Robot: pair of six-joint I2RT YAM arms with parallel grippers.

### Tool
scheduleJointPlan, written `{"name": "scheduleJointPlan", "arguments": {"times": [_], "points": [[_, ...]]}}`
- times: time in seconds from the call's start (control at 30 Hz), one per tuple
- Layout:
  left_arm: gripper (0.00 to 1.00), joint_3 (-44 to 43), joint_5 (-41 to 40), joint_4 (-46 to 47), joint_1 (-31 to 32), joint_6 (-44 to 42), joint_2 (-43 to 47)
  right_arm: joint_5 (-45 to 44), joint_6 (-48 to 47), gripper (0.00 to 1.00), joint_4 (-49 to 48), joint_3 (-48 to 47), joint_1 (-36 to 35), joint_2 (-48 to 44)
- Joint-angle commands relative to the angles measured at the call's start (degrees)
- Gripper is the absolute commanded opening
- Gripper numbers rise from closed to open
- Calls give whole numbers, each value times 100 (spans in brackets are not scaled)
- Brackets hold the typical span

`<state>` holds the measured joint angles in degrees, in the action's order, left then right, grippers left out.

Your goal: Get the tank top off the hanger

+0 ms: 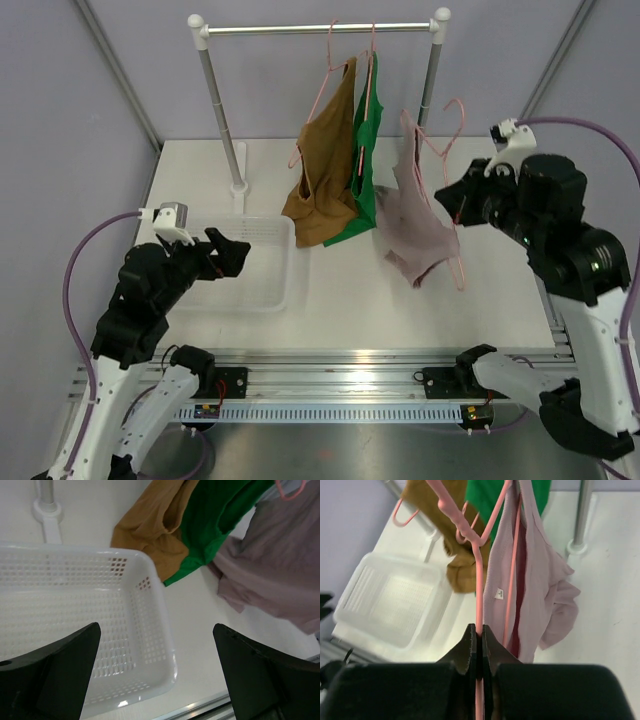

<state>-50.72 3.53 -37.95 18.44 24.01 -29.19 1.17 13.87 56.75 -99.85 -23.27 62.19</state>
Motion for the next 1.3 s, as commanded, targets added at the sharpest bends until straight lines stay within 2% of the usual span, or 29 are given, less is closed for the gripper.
{"name": "scheduleJointPlan", "arguments": {"times": [0.0,0.07,0.1,0.17,0.2,0.23,0.3,0.33,0.4,0.53,0.73,0.8,0.9,1.03,1.07,1.13,1.17,1.2,1.27], "points": [[99,-525,1105,1296,151,384,-499,1102,37,0,46,501,-29,-997],[99,-702,1098,1518,387,464,-928,1253,98,0,221,782,-29,-1514],[99,-824,1010,1676,798,456,-1079,1289,142,0,292,844,-37,-1674],[99,-1237,292,1739,1423,377,-1430,1403,143,0,528,976,-38,-2068],[99,-1387,-33,1765,2157,228,-1814,1499,151,0,608,994,-38,-2167],[99,-1710,-724,1800,2530,157,-1992,1518,169,0,687,1046,-29,-2255],[99,-1984,-1273,1879,3485,-44,-2527,1667,221,0,793,1117,-29,-2492],[99,-2134,-1650,2019,3735,-106,-2687,1711,248,0,828,1187,-37,-2554],[99,-2512,-1890,2186,4323,-308,-3030,1868,274,0,881,1249,-29,-2668],[99,-3057,-2111,2617,4765,-599,-3978,2124,292,0,917,1337,-29,-2739],[98,-3470,-2083,2996,4801,-687,-4700,2229,292,0,882,1293,-38,-2801],[95,-3559,-2163,2961,4801,-748,-4938,2247,292,0,882,1275,-37,-2783],[82,-3603,-2137,3030,4801,-810,-5157,2361,292,0,838,1267,-29,-2757],[49,-3682,-2286,2978,4792,-845,-5281,2292,266,0,785,1267,-37,-2739],[37,-3665,-2321,2978,4792,-845,-5290,2230,248,0,794,1249,-29,-2730],[25,-3647,-2496,2943,4792,-880,-5272,2195,230,0,794,1249,-29,-2730],[13,-3629,-2576,2908,4792,-889,-5246,2168,222,0,785,1249,-37,-2748],[5,-3629,-2655,2829,4792,-881,-5229,2133,213,0,794,1258,-29,-2748],[0,-3577,-2857,2794,4792,-880,-5132,2011,178,0,828,1284,-37,-2765]]}}
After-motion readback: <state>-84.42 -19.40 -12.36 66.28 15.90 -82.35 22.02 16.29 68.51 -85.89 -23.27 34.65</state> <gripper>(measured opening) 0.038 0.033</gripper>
